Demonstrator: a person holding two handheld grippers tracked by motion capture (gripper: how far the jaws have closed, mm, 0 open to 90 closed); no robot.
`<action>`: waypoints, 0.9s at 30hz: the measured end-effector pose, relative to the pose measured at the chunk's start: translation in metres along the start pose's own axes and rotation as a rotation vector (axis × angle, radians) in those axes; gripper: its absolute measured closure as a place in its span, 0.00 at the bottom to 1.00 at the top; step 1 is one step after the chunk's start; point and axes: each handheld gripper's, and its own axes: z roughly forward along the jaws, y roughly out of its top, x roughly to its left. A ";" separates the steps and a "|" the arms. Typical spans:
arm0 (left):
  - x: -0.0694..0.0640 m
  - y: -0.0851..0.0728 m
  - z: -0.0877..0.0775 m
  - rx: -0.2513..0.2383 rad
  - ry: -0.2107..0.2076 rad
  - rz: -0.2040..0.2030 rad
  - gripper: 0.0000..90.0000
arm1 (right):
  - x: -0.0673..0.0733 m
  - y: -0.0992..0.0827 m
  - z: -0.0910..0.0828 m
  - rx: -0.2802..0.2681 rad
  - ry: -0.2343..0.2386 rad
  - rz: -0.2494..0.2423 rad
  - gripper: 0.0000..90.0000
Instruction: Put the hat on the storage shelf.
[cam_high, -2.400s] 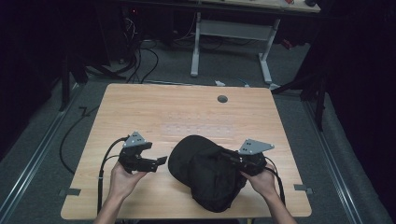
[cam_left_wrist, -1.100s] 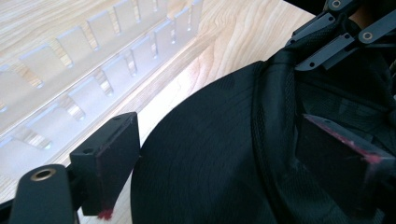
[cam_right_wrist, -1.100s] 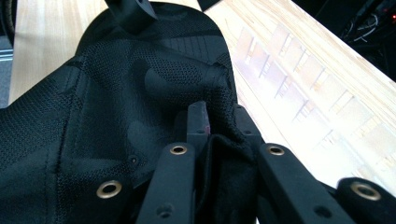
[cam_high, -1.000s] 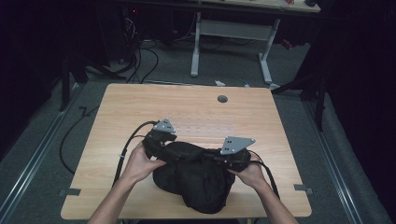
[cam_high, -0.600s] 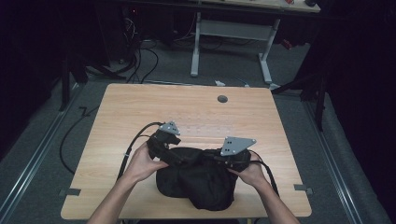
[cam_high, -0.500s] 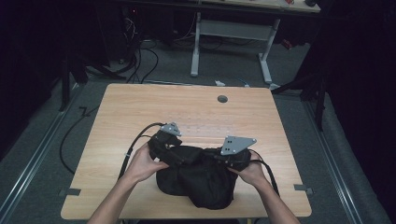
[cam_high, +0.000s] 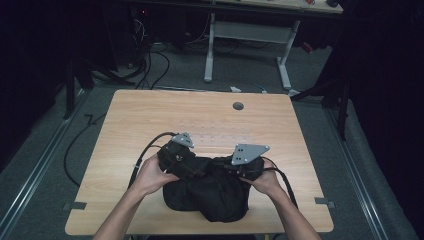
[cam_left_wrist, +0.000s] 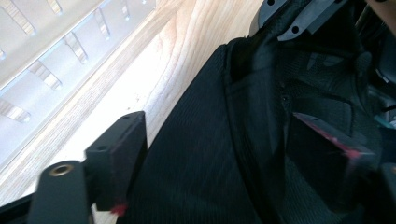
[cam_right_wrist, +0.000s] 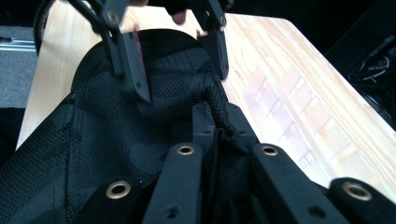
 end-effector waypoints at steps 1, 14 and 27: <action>-0.001 0.000 0.000 0.003 0.003 0.001 0.26 | 0.000 0.002 0.001 0.003 0.001 -0.001 0.95; -0.003 0.000 -0.007 0.041 -0.003 0.003 0.38 | -0.002 0.011 0.008 0.004 0.003 -0.017 0.94; -0.005 0.004 -0.016 0.047 -0.009 0.030 0.47 | -0.002 0.017 0.009 -0.026 0.007 -0.006 0.93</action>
